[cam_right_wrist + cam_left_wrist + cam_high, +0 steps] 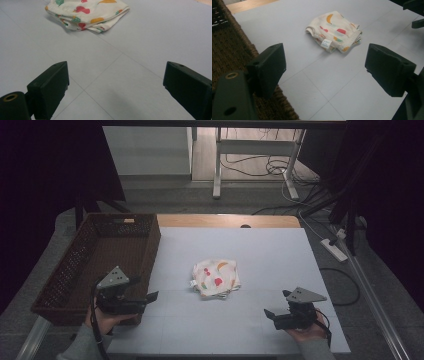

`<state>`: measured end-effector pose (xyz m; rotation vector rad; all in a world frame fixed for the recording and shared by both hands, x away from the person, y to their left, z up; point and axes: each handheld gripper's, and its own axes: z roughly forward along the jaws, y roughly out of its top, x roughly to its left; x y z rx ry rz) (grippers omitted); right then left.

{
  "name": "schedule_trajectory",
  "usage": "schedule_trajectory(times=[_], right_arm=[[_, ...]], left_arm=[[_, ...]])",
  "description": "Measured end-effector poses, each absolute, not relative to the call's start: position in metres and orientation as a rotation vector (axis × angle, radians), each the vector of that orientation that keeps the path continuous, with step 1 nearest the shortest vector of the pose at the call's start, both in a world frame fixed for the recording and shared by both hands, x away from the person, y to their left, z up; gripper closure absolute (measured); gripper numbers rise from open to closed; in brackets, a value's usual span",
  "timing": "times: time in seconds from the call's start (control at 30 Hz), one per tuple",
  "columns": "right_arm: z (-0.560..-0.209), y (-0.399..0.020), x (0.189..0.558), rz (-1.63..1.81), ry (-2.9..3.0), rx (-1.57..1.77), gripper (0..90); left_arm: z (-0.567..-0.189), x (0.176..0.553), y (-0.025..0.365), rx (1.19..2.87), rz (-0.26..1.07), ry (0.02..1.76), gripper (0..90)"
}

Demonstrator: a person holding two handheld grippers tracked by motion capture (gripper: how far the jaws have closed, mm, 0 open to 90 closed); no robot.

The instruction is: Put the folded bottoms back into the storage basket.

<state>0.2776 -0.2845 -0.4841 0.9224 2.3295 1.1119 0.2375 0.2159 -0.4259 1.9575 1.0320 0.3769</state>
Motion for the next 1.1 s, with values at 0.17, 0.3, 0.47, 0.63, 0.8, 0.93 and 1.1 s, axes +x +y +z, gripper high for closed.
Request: schedule_trajectory(times=[0.17, 0.3, 0.47, 0.63, 0.8, 0.93, 1.1], right_arm=[[-0.485, -0.284, 0.278, 1.102, 2.337, 0.918, 6.7], [-0.485, -0.284, 0.279, 1.104, 2.335, 0.923, 6.8], [-0.485, -0.283, 0.28, 1.106, 2.338, 0.918, 6.8], [-0.486, -0.283, 0.28, 1.099, 2.342, 0.92, 6.8], [-0.486, -0.283, 0.281, 1.092, 2.346, 0.919, 6.8], [-0.487, -0.283, 0.281, 1.092, 2.346, 0.922, 6.8], [-0.487, -0.283, 0.281, 1.086, 2.35, 0.921, 6.8]], left_arm=[[-0.423, 0.24, 0.211, 1.967, 0.378, 1.023, 16.4], [-0.422, 0.243, 0.209, 1.967, 0.377, 1.021, 16.4], [-0.423, 0.248, 0.206, 1.969, 0.369, 1.025, 16.4], [-0.422, 0.252, 0.202, 1.973, 0.367, 1.022, 16.5], [-0.421, 0.257, 0.197, 1.979, 0.364, 1.012, 16.4], [-0.42, 0.261, 0.194, 1.983, 0.362, 1.009, 16.5], [-0.42, 0.267, 0.19, 1.988, 0.36, 1.011, 16.5]])
